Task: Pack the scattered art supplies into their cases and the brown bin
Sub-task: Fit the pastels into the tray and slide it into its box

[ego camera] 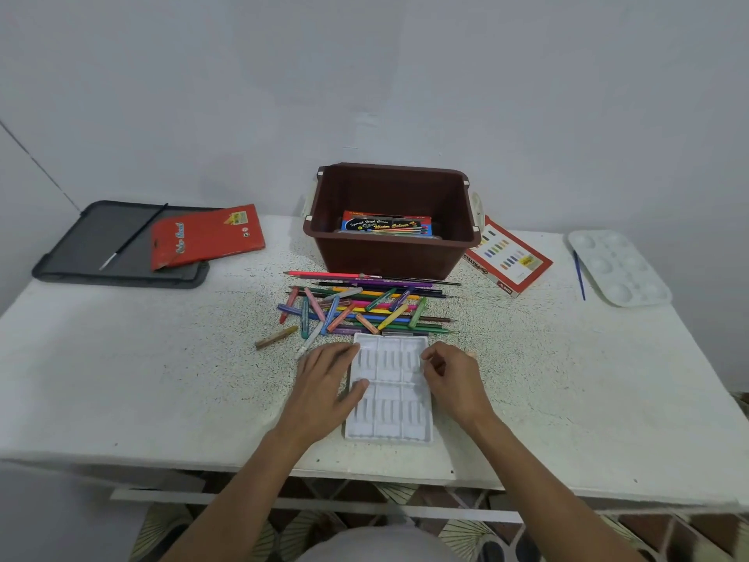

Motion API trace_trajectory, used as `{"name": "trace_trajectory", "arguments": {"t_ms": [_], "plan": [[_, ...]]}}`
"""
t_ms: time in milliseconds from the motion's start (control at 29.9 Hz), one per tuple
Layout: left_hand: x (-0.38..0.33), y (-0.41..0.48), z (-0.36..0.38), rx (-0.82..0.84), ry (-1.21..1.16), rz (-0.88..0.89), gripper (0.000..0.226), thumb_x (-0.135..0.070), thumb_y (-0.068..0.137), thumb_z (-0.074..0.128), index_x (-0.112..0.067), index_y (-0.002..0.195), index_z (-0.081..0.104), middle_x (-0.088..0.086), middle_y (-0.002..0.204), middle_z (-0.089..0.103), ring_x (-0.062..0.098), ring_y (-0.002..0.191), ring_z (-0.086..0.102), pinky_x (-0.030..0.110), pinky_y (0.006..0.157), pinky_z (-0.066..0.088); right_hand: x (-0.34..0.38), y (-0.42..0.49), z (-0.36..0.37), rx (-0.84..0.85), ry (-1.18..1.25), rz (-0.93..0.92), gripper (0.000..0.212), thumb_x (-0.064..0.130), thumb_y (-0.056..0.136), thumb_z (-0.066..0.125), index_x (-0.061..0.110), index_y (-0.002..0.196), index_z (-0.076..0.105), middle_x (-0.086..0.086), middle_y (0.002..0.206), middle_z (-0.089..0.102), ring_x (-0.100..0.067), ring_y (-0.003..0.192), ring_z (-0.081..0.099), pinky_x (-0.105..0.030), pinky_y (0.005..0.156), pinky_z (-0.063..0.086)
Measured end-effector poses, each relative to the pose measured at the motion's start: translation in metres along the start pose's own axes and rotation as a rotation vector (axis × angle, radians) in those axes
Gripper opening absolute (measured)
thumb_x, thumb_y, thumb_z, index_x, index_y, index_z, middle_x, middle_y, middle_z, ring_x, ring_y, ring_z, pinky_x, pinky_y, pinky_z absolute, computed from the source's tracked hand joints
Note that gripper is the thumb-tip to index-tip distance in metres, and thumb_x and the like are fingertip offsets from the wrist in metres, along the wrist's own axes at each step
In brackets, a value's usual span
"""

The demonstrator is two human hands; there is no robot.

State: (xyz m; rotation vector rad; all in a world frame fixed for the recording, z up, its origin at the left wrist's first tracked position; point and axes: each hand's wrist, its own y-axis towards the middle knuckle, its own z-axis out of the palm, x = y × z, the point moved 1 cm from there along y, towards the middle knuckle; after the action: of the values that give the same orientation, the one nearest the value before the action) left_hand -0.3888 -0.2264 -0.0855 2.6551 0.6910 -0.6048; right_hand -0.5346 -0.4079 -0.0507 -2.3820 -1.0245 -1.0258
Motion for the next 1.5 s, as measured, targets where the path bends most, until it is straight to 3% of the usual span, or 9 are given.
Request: {"name": "trace_trajectory", "arguments": {"t_ms": [200, 301, 468, 601, 802, 936, 1136, 1270, 1504], "plan": [[0.004, 0.0, 0.003, -0.027, -0.039, 0.007, 0.058, -0.058, 0.094, 0.043, -0.023, 0.14, 0.047, -0.008, 0.138, 0.045, 0.009, 0.13, 0.036, 0.026, 0.109, 0.021, -0.016, -0.004, -0.005, -0.183, 0.03, 0.032, 0.006, 0.017, 0.097, 0.055, 0.02, 0.099, 0.06, 0.006, 0.083, 0.067, -0.009, 0.062, 0.058, -0.026, 0.053, 0.044], [0.005, 0.0, 0.004, -0.047, -0.054, 0.006, 0.058, -0.057, 0.093, 0.045, -0.023, 0.139, 0.048, -0.008, 0.136, 0.046, 0.01, 0.129, 0.039, 0.027, 0.108, 0.023, -0.034, -0.004, -0.01, -0.199, -0.093, 0.045, 0.018, 0.012, 0.095, 0.052, 0.017, 0.112, 0.057, 0.0, 0.091, 0.068, -0.014, 0.06, 0.053, -0.028, 0.051, 0.039], [0.007, 0.0, 0.007, -0.07, -0.057, 0.01, 0.058, -0.058, 0.092, 0.045, -0.024, 0.139, 0.049, -0.009, 0.136, 0.047, 0.01, 0.127, 0.041, 0.029, 0.107, 0.027, -0.037, -0.008, -0.017, -0.145, -0.248, 0.024, 0.031, 0.013, 0.098, 0.052, 0.02, 0.126, 0.06, -0.001, 0.078, 0.053, -0.014, 0.059, 0.048, -0.026, 0.049, 0.032], [0.007, 0.0, 0.008, -0.075, -0.061, 0.012, 0.058, -0.058, 0.092, 0.045, -0.024, 0.139, 0.049, -0.009, 0.136, 0.047, 0.009, 0.127, 0.041, 0.028, 0.107, 0.026, -0.035, -0.008, -0.017, -0.139, -0.263, -0.013, 0.025, 0.018, 0.1, 0.051, 0.024, 0.12, 0.064, 0.001, 0.077, 0.05, -0.016, 0.057, 0.048, -0.024, 0.048, 0.033], [0.008, -0.001, 0.009, -0.078, -0.057, 0.01, 0.059, -0.058, 0.092, 0.045, -0.024, 0.14, 0.049, -0.009, 0.136, 0.047, 0.01, 0.127, 0.041, 0.028, 0.107, 0.026, -0.033, -0.004, -0.02, -0.106, -0.25, 0.051, 0.013, 0.026, 0.097, 0.057, 0.015, 0.091, 0.061, -0.001, 0.082, 0.052, -0.011, 0.064, 0.049, -0.024, 0.054, 0.032], [0.01, -0.001, 0.01, -0.084, -0.062, 0.008, 0.058, -0.057, 0.092, 0.046, -0.024, 0.14, 0.049, -0.009, 0.135, 0.048, 0.01, 0.126, 0.041, 0.029, 0.106, 0.029, -0.027, -0.006, -0.02, -0.12, -0.186, 0.057, 0.01, 0.011, 0.094, 0.057, 0.02, 0.09, 0.057, -0.002, 0.076, 0.055, -0.017, 0.067, 0.051, -0.026, 0.053, 0.035], [0.01, -0.001, 0.011, -0.081, -0.07, 0.01, 0.058, -0.057, 0.091, 0.047, -0.024, 0.14, 0.049, -0.009, 0.136, 0.047, 0.011, 0.126, 0.041, 0.029, 0.105, 0.029, 0.001, -0.007, -0.022, -0.108, 0.255, 0.134, 0.022, 0.012, 0.094, 0.061, 0.028, 0.102, 0.049, -0.003, 0.077, 0.068, -0.018, 0.065, 0.066, -0.037, 0.057, 0.052], [0.01, -0.001, 0.01, -0.079, -0.069, 0.007, 0.059, -0.058, 0.091, 0.046, -0.023, 0.139, 0.049, -0.007, 0.135, 0.048, 0.011, 0.125, 0.042, 0.03, 0.105, 0.03, 0.005, -0.001, -0.017, -0.068, 0.239, 0.155, 0.035, 0.013, 0.093, 0.065, 0.028, 0.122, 0.053, 0.002, 0.082, 0.069, -0.009, 0.068, 0.068, -0.033, 0.066, 0.057], [0.01, 0.0, 0.01, -0.072, -0.072, 0.005, 0.06, -0.059, 0.091, 0.045, -0.024, 0.14, 0.049, -0.008, 0.135, 0.048, 0.011, 0.126, 0.042, 0.03, 0.105, 0.029, 0.008, 0.001, -0.011, -0.007, 0.136, 0.126, 0.035, 0.011, 0.091, 0.066, 0.022, 0.123, 0.055, 0.005, 0.076, 0.066, -0.008, 0.069, 0.066, -0.033, 0.068, 0.056]]}}
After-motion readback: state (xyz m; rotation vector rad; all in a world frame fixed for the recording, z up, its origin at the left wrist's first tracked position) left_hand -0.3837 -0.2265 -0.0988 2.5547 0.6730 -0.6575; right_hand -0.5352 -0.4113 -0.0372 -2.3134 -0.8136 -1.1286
